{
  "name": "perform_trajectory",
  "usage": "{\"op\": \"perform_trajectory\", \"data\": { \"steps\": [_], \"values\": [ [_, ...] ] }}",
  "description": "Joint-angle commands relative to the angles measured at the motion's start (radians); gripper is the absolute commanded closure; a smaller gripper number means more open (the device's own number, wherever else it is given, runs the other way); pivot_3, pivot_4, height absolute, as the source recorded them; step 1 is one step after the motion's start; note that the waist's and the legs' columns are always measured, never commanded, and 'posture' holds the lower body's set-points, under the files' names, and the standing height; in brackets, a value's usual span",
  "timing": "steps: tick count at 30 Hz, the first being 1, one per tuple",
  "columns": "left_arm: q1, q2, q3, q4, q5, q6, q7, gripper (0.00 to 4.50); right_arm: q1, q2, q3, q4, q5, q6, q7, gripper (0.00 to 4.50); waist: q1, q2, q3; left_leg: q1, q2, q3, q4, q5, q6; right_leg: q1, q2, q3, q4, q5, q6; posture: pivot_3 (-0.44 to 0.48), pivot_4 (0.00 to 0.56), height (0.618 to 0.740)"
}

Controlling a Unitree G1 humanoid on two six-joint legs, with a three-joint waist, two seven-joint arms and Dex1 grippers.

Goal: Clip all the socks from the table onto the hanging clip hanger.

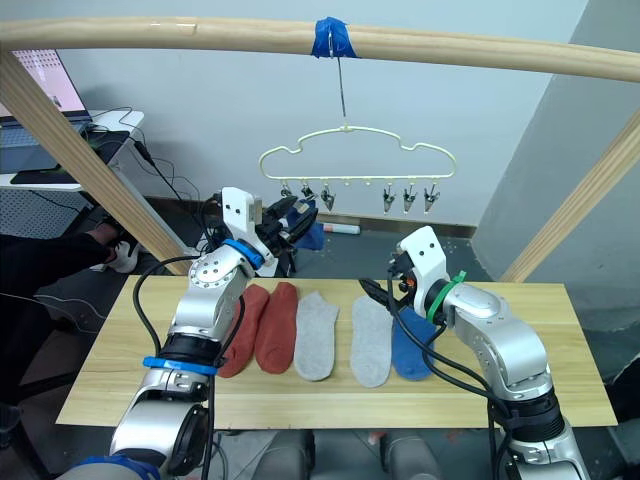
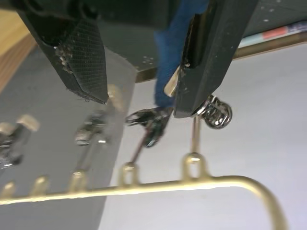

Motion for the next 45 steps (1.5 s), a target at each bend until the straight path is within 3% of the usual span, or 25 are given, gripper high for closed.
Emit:
{"op": "perform_trajectory", "data": {
  "steps": [1,8,16,21,33,45],
  "values": [
    [-0.055,-0.009,0.01,0.073,0.008,-0.072,0.0,2.07,-0.014,-0.005,-0.014,-0.041,0.012,-0.003,-0.008,0.0,-0.001,0.0,0.0,0.0,0.0,0.0,0.0,0.0,0.0,0.0,0.0,0.0,0.0,0.0,0.0,-0.047,0.178,0.74],
    [-0.177,-0.027,0.008,0.295,0.037,-0.195,0.011,2.07,-0.018,-0.007,-0.015,-0.041,0.013,0.0,-0.018,0.0,-0.004,0.0,0.0,0.0,0.0,0.0,0.0,0.0,0.0,0.0,0.0,0.0,0.0,0.0,0.0,-0.059,0.176,0.74],
    [-0.228,-0.012,-0.009,0.392,0.113,-0.311,0.052,2.07,-0.016,-0.011,-0.017,-0.042,0.016,0.0,-0.028,0.0,-0.016,0.0,0.0,-0.001,0.0,0.0,0.0,0.0,0.0,0.0,0.0,0.0,0.0,0.0,0.0,-0.068,0.174,0.74],
    [-0.227,0.0,-0.019,0.408,0.162,-0.336,0.096,2.07,-0.013,-0.011,-0.018,-0.039,0.015,-0.003,-0.034,0.0,-0.023,0.0,0.0,-0.001,0.0,0.0,0.0,0.0,0.0,0.0,0.0,0.0,0.0,0.0,0.0,-0.068,0.172,0.74],
    [-0.145,-0.028,-0.004,0.305,0.112,-0.31,0.039,2.07,-0.018,-0.006,-0.013,-0.033,0.019,-0.008,-0.041,0.0,-0.024,0.0,0.0,-0.001,0.0,0.0,0.0,0.0,0.0,0.0,0.0,-0.001,0.001,0.0,0.0,-0.061,0.169,0.74],
    [-0.134,-0.058,0.031,0.275,0.075,-0.295,0.089,2.07,-0.028,0.009,-0.015,-0.054,0.028,-0.026,-0.038,0.0,-0.024,0.0,0.0,-0.001,0.0,0.0,0.001,0.0,0.0,0.0,0.0,0.0,0.002,0.0,0.0,-0.068,0.172,0.74]
  ]
}}
